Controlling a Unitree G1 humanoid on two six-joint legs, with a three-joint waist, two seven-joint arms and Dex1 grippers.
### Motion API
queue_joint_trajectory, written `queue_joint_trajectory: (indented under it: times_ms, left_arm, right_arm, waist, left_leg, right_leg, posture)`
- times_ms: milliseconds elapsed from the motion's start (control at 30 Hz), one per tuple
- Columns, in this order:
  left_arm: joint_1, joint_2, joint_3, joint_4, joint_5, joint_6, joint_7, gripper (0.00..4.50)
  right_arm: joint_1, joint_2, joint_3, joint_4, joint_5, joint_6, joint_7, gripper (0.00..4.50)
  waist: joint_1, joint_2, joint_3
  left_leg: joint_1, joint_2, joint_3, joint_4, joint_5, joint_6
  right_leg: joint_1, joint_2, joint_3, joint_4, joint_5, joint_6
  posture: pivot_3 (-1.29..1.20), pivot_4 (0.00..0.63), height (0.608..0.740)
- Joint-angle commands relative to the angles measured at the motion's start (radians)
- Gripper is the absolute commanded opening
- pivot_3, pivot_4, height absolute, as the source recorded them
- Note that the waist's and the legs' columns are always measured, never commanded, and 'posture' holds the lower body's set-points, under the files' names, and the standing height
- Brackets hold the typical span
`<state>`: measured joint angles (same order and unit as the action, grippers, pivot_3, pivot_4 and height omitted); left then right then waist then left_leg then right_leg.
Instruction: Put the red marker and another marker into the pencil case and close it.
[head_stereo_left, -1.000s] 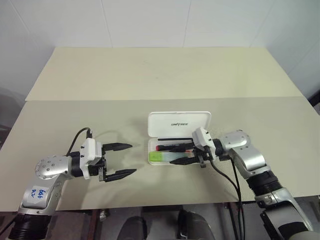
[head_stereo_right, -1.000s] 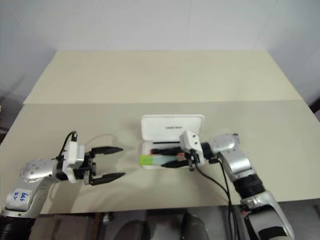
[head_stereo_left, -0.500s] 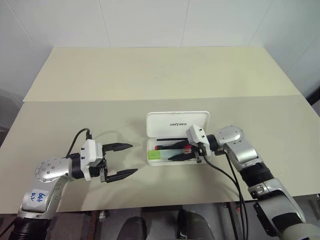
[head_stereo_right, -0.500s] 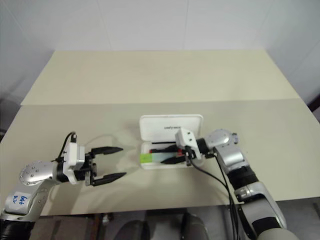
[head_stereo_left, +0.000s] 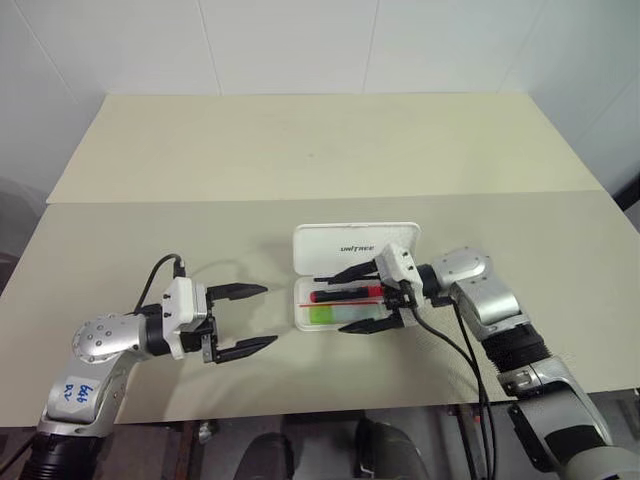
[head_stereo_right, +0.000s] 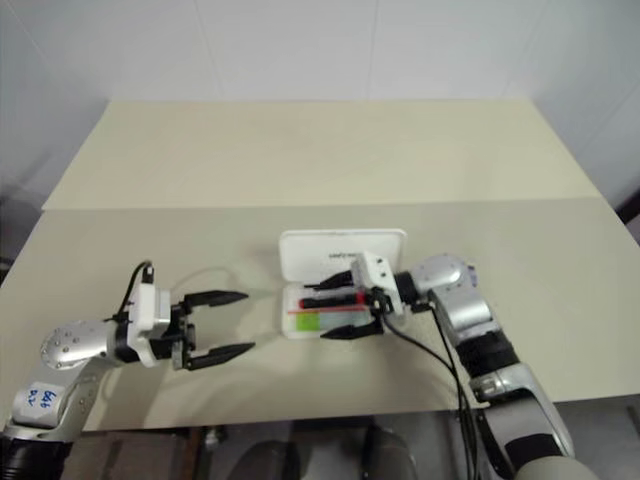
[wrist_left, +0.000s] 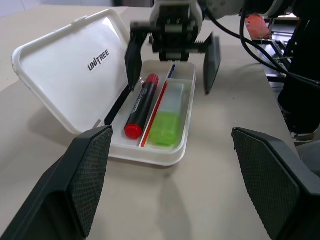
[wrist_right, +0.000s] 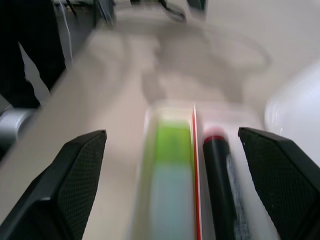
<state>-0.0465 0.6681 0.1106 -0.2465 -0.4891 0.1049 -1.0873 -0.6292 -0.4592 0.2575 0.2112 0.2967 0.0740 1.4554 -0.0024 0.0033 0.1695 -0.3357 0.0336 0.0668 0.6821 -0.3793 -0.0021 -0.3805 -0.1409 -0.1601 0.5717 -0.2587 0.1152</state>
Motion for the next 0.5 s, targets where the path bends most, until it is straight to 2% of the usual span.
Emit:
queue_joint_trajectory:
  times_ms: [33,200,267,333,500]
  left_arm:
    - [-0.017,-0.006,0.001,0.001,-0.005,-0.021,-0.008,4.07]
    - [-0.029,-0.011,-0.012,-0.003,-0.013,-0.014,-0.007,4.07]
    - [-0.042,-0.001,-0.035,-0.022,0.001,0.008,-0.005,4.07]
    - [-0.071,-0.013,-0.053,-0.035,0.014,0.014,0.016,4.07]
    - [-0.091,-0.038,-0.080,-0.060,0.012,0.040,0.054,4.07]
  right_arm:
    - [0.038,-0.023,-0.062,-0.128,0.090,0.097,-0.027,4.45]
    - [0.142,-0.102,-0.166,-0.323,0.211,0.276,-0.108,4.45]
    - [0.189,-0.145,-0.245,-0.349,0.237,0.320,-0.165,4.45]
    - [0.227,-0.171,-0.328,-0.341,0.238,0.330,-0.239,4.45]
    - [0.314,-0.177,-0.444,-0.342,0.206,0.298,-0.391,4.45]
  waist:
    - [0.002,0.000,0.000]
    - [0.006,0.000,0.000]
    - [0.007,0.000,0.000]
    - [0.011,0.000,0.000]
    - [0.014,0.000,0.000]
  left_leg:
    - [0.000,0.000,0.000,0.000,0.000,0.000]
    - [-0.001,-0.001,-0.001,0.000,-0.001,0.000]
    - [-0.001,-0.001,-0.001,0.000,-0.001,0.000]
    - [-0.001,-0.001,-0.001,0.000,-0.001,0.000]
    - [0.000,0.000,0.001,0.000,-0.001,0.000]
  right_leg:
    - [0.000,0.000,0.000,0.000,0.000,0.000]
    - [0.000,-0.001,0.000,0.000,0.000,0.000]
    - [0.000,-0.001,0.000,0.000,0.000,0.000]
    - [0.000,-0.001,0.000,0.000,0.000,0.000]
    - [0.000,0.000,0.000,-0.001,0.000,0.000]
  posture:
    - [0.00,0.150,0.740]
    - [0.00,0.150,0.740]
    - [0.00,0.150,0.740]
    - [0.00,0.150,0.740]
    - [0.00,0.150,0.740]
